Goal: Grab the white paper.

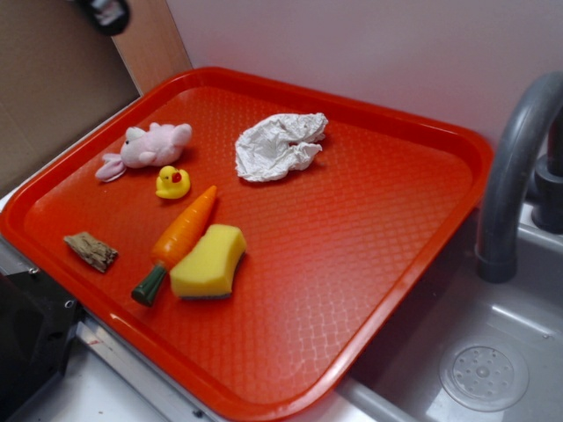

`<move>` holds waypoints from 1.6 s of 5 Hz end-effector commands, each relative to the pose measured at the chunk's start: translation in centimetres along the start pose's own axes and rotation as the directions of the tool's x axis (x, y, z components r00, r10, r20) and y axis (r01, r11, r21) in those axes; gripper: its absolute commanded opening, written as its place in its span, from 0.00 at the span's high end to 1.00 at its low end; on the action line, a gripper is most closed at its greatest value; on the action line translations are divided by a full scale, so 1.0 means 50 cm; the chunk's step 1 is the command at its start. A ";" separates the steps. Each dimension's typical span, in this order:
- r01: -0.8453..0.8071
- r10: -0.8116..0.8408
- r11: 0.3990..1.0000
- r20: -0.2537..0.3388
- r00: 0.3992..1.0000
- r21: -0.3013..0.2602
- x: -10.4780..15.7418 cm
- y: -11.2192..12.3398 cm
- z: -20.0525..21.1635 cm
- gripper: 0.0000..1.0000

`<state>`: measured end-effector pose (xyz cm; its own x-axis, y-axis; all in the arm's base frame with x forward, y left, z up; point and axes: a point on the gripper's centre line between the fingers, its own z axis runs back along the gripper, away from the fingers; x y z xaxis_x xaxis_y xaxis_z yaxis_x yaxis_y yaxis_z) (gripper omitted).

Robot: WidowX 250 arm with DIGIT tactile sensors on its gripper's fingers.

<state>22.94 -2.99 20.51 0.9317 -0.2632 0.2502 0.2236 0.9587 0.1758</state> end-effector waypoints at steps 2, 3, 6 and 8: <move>0.280 -0.278 0.959 -0.048 0.959 0.041 0.118 -0.065 -0.238 0.00; 0.368 -0.370 0.929 -0.131 0.920 -0.044 0.106 -0.096 -0.299 0.00; 0.268 -0.265 0.964 -0.170 0.949 -0.008 0.066 -0.046 -0.326 1.00; 0.246 -0.250 0.968 -0.146 0.957 -0.040 0.059 -0.058 -0.342 1.00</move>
<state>30.03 -4.23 3.41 0.8785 -0.4775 0.0171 0.4667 0.8652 0.1834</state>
